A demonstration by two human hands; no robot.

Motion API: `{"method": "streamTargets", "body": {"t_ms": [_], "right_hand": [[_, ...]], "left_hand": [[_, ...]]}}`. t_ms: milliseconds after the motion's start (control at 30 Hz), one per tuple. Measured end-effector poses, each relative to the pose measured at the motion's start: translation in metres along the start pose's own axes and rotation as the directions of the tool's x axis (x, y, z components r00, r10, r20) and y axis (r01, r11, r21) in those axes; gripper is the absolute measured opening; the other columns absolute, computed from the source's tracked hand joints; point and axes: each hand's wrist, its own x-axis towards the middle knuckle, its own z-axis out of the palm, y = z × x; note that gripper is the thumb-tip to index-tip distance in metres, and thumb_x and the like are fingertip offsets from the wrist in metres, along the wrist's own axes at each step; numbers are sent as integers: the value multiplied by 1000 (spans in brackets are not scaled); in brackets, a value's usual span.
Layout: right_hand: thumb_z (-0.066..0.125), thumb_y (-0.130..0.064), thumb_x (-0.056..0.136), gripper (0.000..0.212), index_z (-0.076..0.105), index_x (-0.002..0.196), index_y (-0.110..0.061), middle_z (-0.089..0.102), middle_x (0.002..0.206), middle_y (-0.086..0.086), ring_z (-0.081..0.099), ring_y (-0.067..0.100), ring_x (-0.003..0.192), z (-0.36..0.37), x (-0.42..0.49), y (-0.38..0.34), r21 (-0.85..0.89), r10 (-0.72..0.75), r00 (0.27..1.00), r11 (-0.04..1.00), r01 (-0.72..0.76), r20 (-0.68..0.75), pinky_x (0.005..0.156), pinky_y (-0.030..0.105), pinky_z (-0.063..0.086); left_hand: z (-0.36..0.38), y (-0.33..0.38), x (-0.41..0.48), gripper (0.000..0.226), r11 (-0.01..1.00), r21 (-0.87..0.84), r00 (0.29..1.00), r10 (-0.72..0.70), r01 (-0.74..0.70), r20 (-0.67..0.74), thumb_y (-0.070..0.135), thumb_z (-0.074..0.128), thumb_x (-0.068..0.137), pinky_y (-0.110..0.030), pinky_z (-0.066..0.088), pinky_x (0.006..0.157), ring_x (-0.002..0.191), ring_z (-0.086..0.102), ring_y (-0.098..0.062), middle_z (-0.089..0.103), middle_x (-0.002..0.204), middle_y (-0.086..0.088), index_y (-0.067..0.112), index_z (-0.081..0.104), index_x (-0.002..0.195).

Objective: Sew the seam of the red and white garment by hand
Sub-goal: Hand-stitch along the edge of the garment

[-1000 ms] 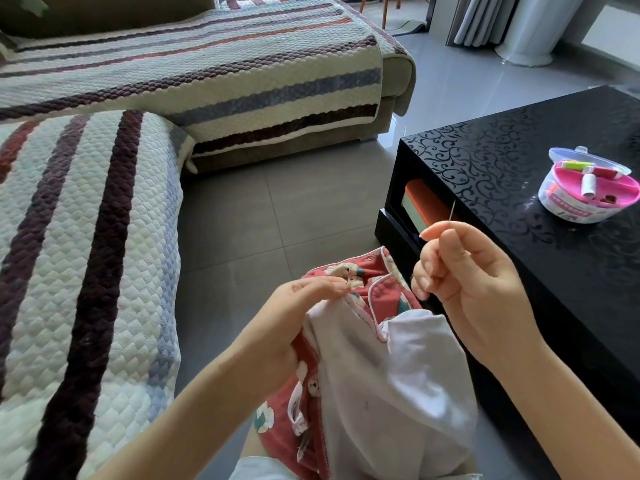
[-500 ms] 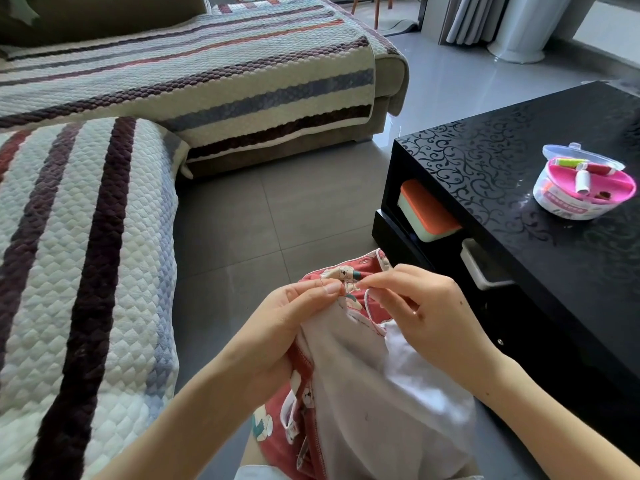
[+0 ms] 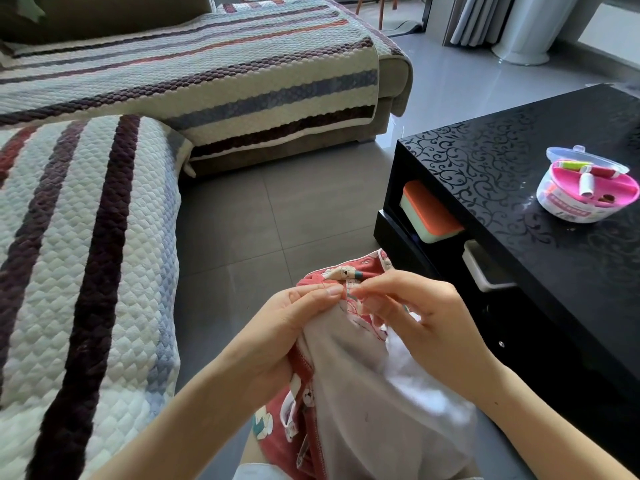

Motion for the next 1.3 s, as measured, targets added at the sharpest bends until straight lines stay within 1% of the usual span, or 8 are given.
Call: {"method": "streamTargets", "body": {"t_ms": [167, 400, 633, 767, 900, 967, 1067, 1300], "right_hand": [[62, -20, 85, 16, 72, 96, -26, 68, 68, 7, 63, 22, 56, -3, 4, -16, 460, 229, 969, 873, -163, -91, 59, 29, 54], [92, -30, 47, 36, 74, 76, -20, 73, 100, 11, 72, 27, 90, -42, 17, 9, 854, 532, 842, 397, -336, 84, 73, 38, 59], [57, 23, 66, 21, 62, 75, 5, 63, 65, 11, 65, 21, 55, -110, 34, 93, 969, 813, 564, -230, 84, 144, 51, 26, 55], [31, 7, 86, 27, 45, 74, -12, 38, 48, -1, 32, 8, 30, -118, 42, 132, 933, 941, 263, 275, -233, -212, 34, 12, 22], [47, -4, 96, 19, 62, 88, -13, 47, 52, -12, 36, -1, 36, -66, 43, 75, 269, 643, 681, 766, -584, -350, 36, 10, 24], [55, -4, 93, 13, 66, 98, -7, 57, 53, -13, 49, -3, 46, -39, 38, 40, 168, 532, 844, 840, -516, -71, 45, 7, 36], [64, -20, 84, 24, 71, 105, -11, 69, 78, 8, 61, 8, 77, -18, 26, 15, 165, 417, 846, 857, -488, 333, 70, 20, 45], [70, -32, 81, 14, 75, 89, -23, 31, 62, 14, 29, 28, 61, -11, 19, 22, 88, 355, 817, 895, -437, 454, 60, 34, 24]], "left_hand": [[0, -3, -1, 41, 1000, 23, 1000, -2, 2, -30, 17, 74, 74, -28, 56, 66, 70, 63, -25, 65, 90, -26, -15, 63, 97], [-7, -2, -6, 43, 997, 67, 997, 51, -48, -52, 19, 74, 76, -28, 56, 66, 77, 63, -26, 65, 93, -27, -15, 63, 99], [-2, 4, -15, 27, 994, 49, 995, 101, -100, -6, 12, 62, 78, -14, 45, 44, 43, 56, -7, 60, 51, -1, 13, 65, 51], [1, 6, -17, 30, 990, 57, 992, 128, -128, 1, 14, 56, 78, -14, 44, 44, 43, 55, -6, 58, 50, 1, 14, 64, 49], [-3, 4, -16, 25, 992, 57, 994, 113, -113, 0, 13, 66, 80, -17, 48, 48, 49, 60, -9, 62, 56, -4, 12, 66, 55], [-2, 5, -15, 22, 992, 61, 994, 108, -108, 12, 13, 69, 80, -18, 49, 49, 51, 61, -10, 64, 59, -5, 11, 67, 58], [-1, 7, -16, 25, 990, 73, 993, 116, -118, 24, 12, 67, 79, -17, 47, 48, 49, 59, -8, 63, 56, -2, 14, 67, 54], [2, 11, -20, 30, 989, 66, 991, 128, -130, 43, 13, 55, 80, -16, 47, 45, 46, 58, -8, 62, 53, -2, 13, 66, 52]]}}
